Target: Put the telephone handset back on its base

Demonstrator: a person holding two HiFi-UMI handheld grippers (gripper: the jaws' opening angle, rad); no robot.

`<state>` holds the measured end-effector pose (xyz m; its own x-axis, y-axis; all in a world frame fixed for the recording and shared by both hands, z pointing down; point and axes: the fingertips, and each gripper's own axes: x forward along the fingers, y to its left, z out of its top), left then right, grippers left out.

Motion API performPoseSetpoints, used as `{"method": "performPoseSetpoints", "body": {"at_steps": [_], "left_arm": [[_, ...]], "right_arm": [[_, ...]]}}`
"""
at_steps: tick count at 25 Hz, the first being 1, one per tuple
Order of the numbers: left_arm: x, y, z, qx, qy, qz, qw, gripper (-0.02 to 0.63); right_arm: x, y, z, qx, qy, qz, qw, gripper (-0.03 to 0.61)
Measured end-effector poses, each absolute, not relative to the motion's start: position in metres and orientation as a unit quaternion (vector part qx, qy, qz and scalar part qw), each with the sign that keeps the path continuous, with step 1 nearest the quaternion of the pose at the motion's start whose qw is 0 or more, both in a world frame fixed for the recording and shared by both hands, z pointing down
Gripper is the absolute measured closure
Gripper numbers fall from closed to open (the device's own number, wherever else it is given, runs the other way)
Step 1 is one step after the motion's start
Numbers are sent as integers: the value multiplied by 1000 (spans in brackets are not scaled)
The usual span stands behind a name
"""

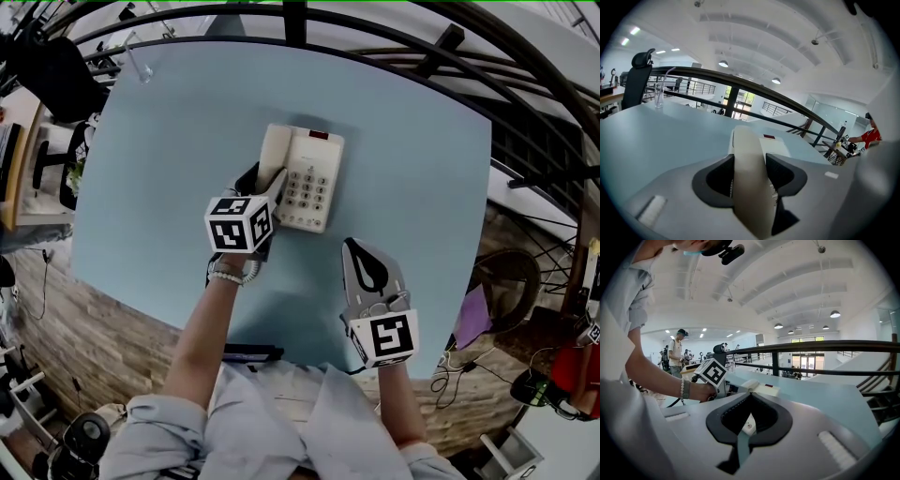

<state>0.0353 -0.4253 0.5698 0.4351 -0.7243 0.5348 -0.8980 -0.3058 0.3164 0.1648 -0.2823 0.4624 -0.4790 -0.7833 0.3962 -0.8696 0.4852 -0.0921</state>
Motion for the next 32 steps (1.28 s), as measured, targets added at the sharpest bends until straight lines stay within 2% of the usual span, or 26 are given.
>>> {"method": "performPoseSetpoints", "body": {"at_steps": [12,23,24,30,32], "left_arm": [[40,-423,567,814,-489,165,266,403],[19,-394,538,839,-462,136,254,407],[15,-390,535,841,-462,133,250,414],[-9,-364,514,841,-478,123,220,577],[-16,-353,508,844,-476,119,216,610]], "right_arm": [[170,-278,463,499,-841,140,154,575],[146,-260,454,506,-840,128,149,575],[144,-256,453,508,-839,127,147,575],[129,-234,442,517,-836,113,146,575],[122,-226,437,519,-835,108,147,575]]}}
